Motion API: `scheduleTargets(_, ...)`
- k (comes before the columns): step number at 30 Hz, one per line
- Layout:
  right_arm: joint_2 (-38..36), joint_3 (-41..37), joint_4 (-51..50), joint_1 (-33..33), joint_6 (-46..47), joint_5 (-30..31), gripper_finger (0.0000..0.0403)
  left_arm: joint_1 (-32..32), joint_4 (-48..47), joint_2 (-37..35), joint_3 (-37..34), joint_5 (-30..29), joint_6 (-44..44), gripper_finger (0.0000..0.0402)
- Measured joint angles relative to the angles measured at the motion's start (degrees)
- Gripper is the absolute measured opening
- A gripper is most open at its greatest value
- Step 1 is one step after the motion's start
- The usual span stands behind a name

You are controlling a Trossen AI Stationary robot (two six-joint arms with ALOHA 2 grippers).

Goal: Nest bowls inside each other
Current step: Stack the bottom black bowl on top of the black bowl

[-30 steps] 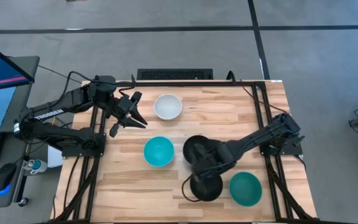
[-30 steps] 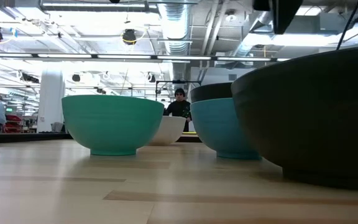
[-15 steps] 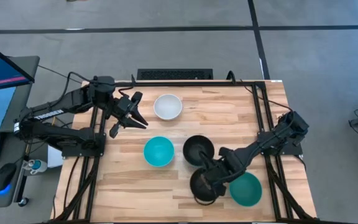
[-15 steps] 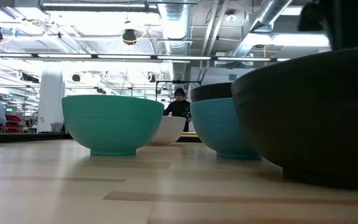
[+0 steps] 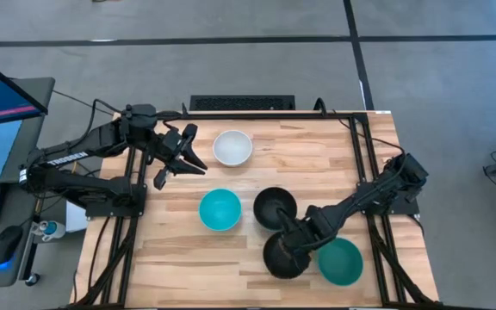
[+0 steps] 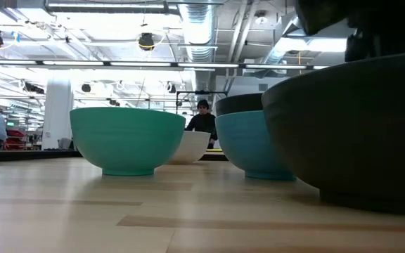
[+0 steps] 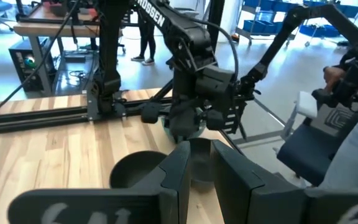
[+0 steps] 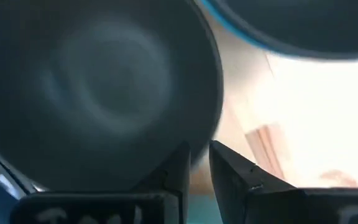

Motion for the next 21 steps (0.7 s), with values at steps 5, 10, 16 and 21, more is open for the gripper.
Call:
scheduleTargets(5,0.0,-0.2,6.1,-1.3,1.4,-0.8,0.0083,0.0,0.1,0.0,0.0,0.0,0.7,0.0054)
scheduleTargets(10,0.0,-0.2,5.5,-2.3,2.5,-0.8,0.0083,0.0,0.1,0.0,0.0,0.0,1.5,0.0054)
scheduleTargets(16,0.0,-0.2,3.8,-3.4,3.8,0.1,0.0083,0.0,-1.1,0.0,0.0,3.1,2.1,0.0054)
scheduleTargets(21,0.0,-0.2,3.2,-3.9,3.6,0.0,0.0083,0.0,-4.5,0.0,0.0,8.3,3.0,0.0054)
